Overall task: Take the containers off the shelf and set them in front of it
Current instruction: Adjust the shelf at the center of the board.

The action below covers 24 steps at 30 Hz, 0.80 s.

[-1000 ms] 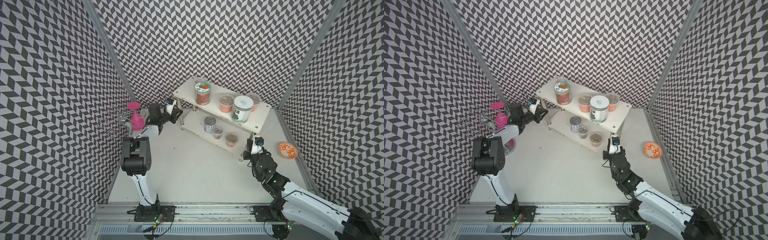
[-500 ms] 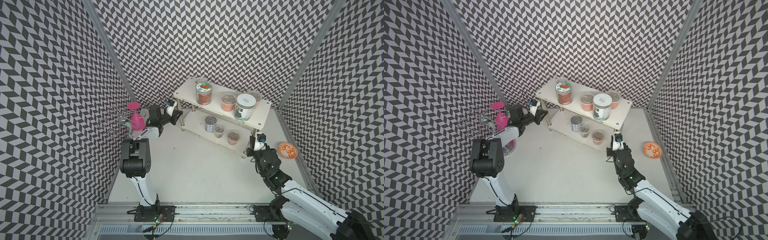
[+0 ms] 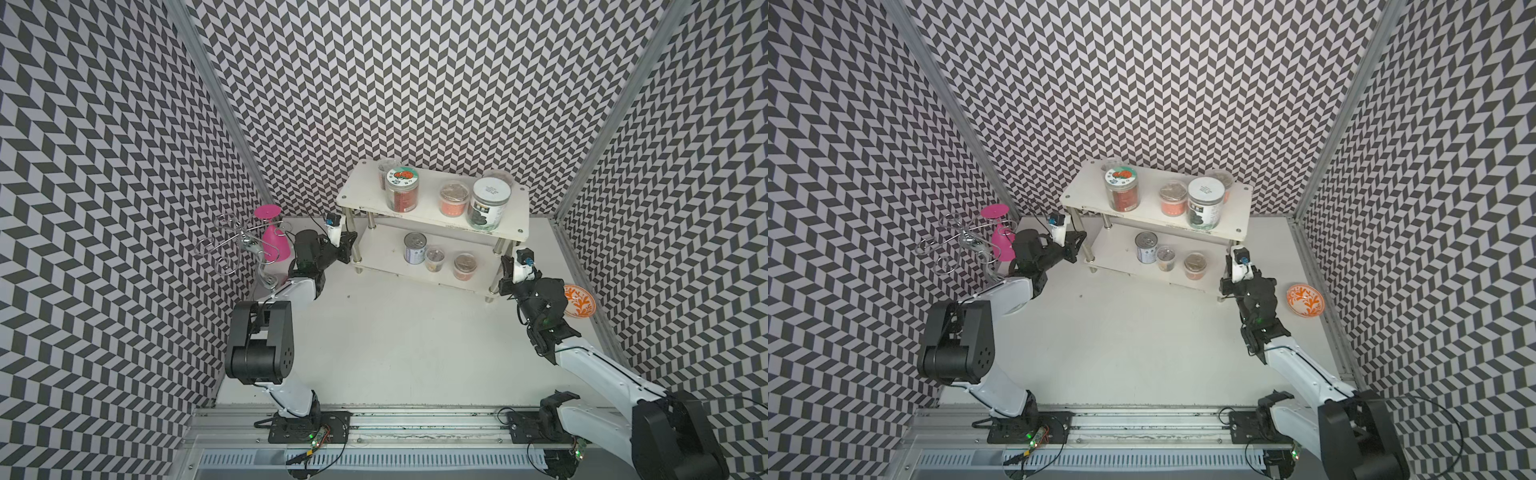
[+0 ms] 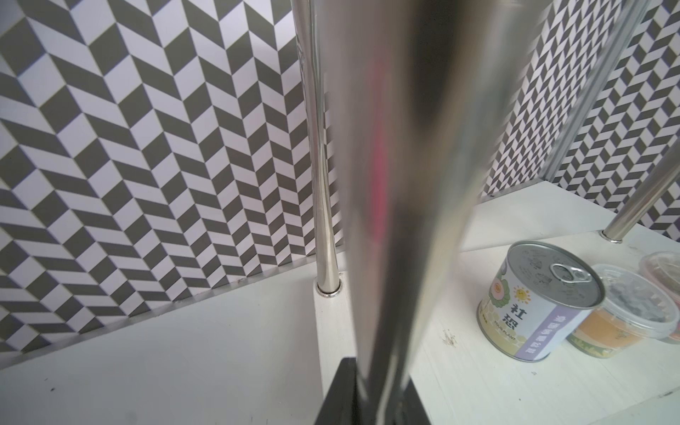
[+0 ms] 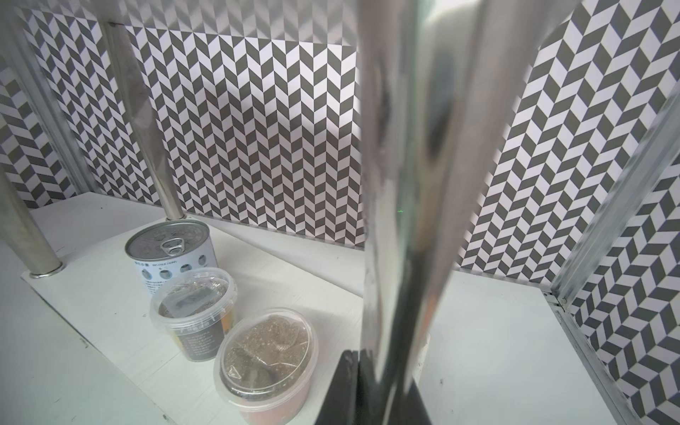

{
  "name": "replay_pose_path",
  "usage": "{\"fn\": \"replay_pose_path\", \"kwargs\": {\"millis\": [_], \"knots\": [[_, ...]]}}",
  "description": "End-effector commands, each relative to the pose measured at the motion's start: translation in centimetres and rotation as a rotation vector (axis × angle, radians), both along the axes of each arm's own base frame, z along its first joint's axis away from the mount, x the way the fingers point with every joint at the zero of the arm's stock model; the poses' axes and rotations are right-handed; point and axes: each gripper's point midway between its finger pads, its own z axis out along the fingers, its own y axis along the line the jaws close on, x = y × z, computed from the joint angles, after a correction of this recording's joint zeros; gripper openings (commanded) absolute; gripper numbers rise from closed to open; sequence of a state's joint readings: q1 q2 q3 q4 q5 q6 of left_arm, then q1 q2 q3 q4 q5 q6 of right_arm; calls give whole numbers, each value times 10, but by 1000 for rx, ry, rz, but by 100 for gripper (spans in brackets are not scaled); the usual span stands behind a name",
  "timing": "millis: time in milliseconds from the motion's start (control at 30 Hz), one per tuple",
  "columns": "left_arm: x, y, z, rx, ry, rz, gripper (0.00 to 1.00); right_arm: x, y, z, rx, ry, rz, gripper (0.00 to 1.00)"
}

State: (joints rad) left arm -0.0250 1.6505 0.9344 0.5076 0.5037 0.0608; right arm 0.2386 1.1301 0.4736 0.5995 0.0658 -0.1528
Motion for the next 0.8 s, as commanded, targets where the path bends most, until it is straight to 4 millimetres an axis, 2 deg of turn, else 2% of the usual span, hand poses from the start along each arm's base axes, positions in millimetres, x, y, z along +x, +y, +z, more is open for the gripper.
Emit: {"fn": "replay_pose_path", "kwargs": {"millis": [0, 200, 367, 567, 767], "knots": [[-11, -14, 13, -59, -2, 0, 6, 17, -4, 22, -114, -98, 22, 3], [-23, -14, 8, -73, 18, 41, 6, 45, -11, 11, -141, -78, 56, 3], [-31, -26, 0, -70, 40, 38, 6, 67, -18, 5, -156, -70, 70, 4], [-26, -29, -3, -76, 54, 39, 6, 92, -28, 4, -140, -74, 76, 4], [-14, -30, -5, -66, 54, 41, 6, 111, -30, 1, -133, -73, 82, 4]]}}
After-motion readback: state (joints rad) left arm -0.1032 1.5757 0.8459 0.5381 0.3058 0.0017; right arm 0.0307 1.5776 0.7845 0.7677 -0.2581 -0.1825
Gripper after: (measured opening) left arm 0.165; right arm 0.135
